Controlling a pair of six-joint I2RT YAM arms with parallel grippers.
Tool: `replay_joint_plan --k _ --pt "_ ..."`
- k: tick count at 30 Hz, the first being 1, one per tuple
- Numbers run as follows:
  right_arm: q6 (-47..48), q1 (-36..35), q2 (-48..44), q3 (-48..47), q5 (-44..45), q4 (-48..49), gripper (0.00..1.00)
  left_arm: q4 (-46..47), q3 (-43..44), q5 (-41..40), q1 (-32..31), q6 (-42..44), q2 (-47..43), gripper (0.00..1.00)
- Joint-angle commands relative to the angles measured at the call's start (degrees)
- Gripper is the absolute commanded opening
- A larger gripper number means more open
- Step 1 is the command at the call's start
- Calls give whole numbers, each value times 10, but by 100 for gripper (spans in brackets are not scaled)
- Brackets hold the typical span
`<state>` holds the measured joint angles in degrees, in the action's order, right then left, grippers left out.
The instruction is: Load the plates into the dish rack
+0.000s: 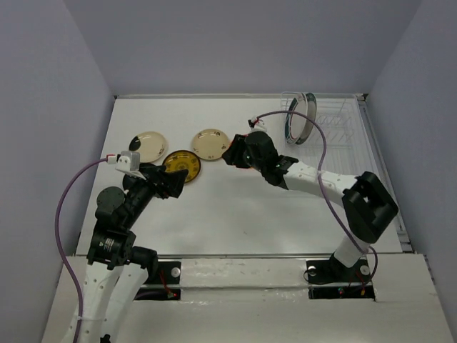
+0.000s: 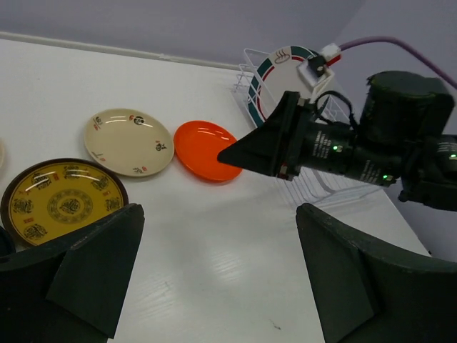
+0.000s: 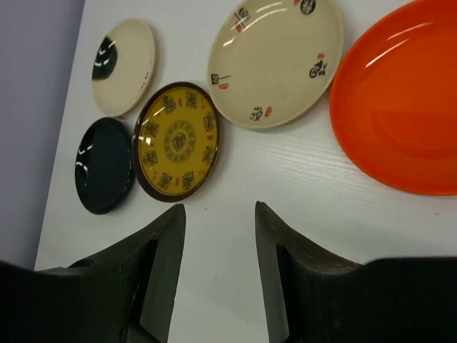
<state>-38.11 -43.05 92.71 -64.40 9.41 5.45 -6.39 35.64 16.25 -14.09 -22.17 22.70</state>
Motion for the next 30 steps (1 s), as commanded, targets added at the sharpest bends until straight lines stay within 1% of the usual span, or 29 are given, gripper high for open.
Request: replay_joint_plan --k 1,5,8,11,14,15,24,25,27,29,30 --pt "-130 -18 77 -20 -49 131 47 12 15 -3 5 2 -3 99" --pt "-168 -38 178 -66 -107 146 47 11 18 -10 4 6 -2 99" --pt "-178 -65 241 -100 -100 141 48 10 17 -10 3 5 -2 99" --pt "-188 -71 285 -125 -97 143 48 10 17 -9 -1 5 -4 99" --pt "-194 -71 315 -146 -97 138 48 10 16 -7 -6 5 -4 99" --pt "-194 -71 322 -152 -79 136 48 9 16 -7 -8 5 -4 99" --pt "-232 -71 373 -180 -30 116 47 9 17 -7 -15 6 -6 99" --pt "-234 -71 375 -185 -26 114 46 9 16 -6 -16 6 -7 99" --pt "-237 -71 382 -194 -19 106 41 9 16 -5 -16 6 -7 99" --pt "-238 -71 390 -213 -12 82 32 9 16 -2 -16 6 -6 99" --pt "-239 -71 390 -215 -8 74 26 10 15 1 -17 6 -6 99"
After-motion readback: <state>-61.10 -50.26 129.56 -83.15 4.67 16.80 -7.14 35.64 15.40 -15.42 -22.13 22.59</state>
